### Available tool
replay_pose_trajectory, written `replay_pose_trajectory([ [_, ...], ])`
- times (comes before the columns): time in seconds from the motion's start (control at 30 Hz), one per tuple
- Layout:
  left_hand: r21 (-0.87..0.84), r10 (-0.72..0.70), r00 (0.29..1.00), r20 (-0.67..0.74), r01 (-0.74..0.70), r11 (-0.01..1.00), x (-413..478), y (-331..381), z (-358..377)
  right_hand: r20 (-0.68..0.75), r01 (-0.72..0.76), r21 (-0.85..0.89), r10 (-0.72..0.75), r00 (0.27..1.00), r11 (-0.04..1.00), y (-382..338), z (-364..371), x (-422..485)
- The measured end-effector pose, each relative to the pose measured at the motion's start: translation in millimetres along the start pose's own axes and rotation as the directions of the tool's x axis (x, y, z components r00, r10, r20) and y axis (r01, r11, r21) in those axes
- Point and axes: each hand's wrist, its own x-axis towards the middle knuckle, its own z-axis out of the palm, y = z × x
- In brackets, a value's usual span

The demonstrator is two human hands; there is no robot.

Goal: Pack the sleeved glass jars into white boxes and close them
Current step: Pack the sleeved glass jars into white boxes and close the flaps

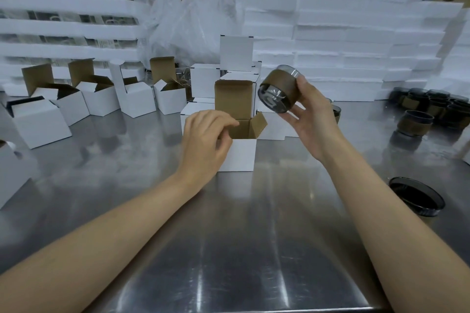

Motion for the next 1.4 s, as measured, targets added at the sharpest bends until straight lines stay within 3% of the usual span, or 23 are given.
replay_pose_trajectory([
  [0.13,-0.022,-0.038,0.999,0.027,0.038,0.999,-0.6,1.4,0.0,0.053,0.086,-0.302,-0.073,0.996,0.949,14.5,12.6,-3.3],
  [0.23,-0.041,-0.053,0.995,0.083,0.057,0.998,-1.0,4.8,-0.3,0.130,0.093,-0.483,-0.034,0.991,0.871,25.4,14.0,-8.2],
  [0.5,-0.074,-0.008,0.999,0.045,0.011,0.997,-1.3,4.3,0.5,0.183,0.087,-0.500,0.007,0.983,0.862,27.7,16.3,-11.6],
  [0.7,-0.178,-0.139,0.990,0.041,0.144,0.974,-2.2,3.2,0.4,0.316,0.116,-0.583,0.093,0.944,0.804,24.2,9.3,-12.8],
  [0.87,-0.215,-0.167,0.984,0.061,0.176,0.961,-1.8,1.0,-1.3,0.280,0.279,-0.680,-0.112,0.954,0.678,30.2,17.3,-16.2],
  [1.07,-0.133,-0.173,0.978,0.113,0.187,0.973,-1.9,-4.0,-2.4,0.334,0.482,-0.661,-0.350,0.875,0.574,31.2,34.3,-27.2],
  [1.27,-0.119,-0.095,0.994,0.057,0.102,0.988,-1.0,-4.2,-0.6,0.365,0.539,-0.690,-0.410,0.836,0.484,31.3,43.0,-33.5],
  [1.4,-0.126,-0.131,0.989,0.075,0.139,0.982,-1.8,-5.4,-0.5,0.373,0.546,-0.683,-0.410,0.832,0.486,32.0,43.8,-32.9],
])
